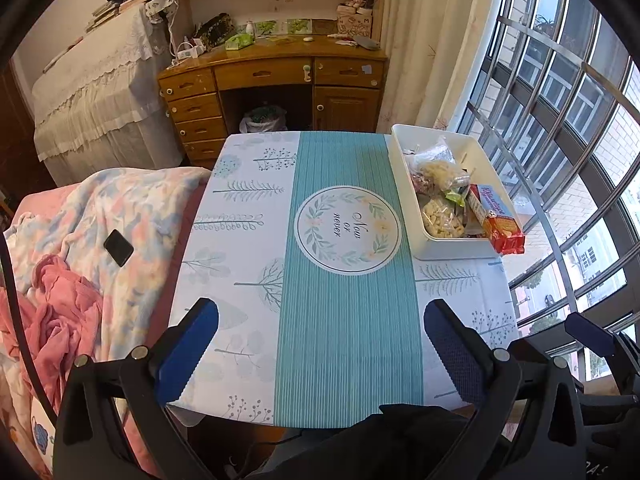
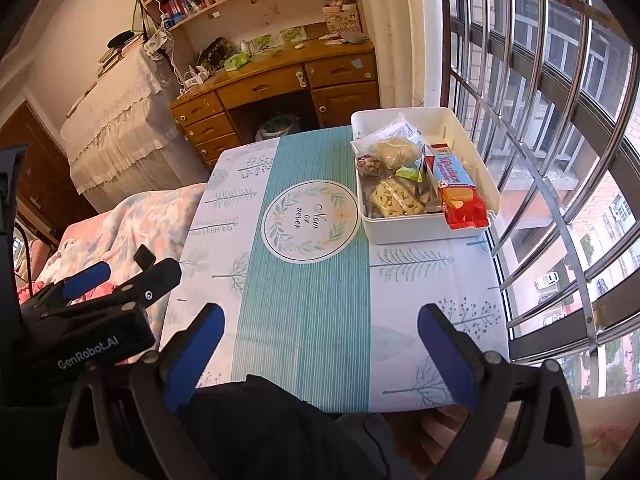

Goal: Organize snacks

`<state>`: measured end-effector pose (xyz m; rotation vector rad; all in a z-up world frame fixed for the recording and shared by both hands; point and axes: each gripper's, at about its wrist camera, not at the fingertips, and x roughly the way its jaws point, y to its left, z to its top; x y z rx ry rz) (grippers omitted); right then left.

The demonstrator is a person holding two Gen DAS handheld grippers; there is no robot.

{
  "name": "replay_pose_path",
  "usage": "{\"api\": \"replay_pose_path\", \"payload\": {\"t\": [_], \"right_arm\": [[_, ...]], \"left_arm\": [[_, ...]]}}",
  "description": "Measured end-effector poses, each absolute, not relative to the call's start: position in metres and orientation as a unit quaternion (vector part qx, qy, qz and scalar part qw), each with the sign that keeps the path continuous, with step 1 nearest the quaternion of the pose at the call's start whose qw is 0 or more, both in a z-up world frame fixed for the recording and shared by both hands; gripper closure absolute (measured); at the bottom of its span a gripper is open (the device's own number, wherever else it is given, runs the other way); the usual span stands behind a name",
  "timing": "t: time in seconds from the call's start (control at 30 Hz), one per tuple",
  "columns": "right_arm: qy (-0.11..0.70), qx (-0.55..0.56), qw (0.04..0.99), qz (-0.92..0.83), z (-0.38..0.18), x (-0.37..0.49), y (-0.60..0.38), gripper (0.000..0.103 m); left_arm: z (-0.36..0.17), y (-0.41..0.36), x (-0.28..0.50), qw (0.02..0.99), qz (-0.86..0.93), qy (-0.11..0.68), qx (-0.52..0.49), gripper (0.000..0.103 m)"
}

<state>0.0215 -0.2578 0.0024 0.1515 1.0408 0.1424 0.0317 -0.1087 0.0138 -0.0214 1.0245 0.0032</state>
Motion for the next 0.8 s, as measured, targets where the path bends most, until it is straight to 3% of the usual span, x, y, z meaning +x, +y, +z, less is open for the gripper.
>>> {"api": "replay_pose_path", "payload": {"t": [0.8], "right_arm": [[0.507, 0.075, 0.857, 0.063, -0.0029, 0.014, -0.2549, 0.005]], "left_arm": [[0.0073, -0.1067, 0.0231, 0.865, 0.0, 0.502, -0.013, 0.001]]}}
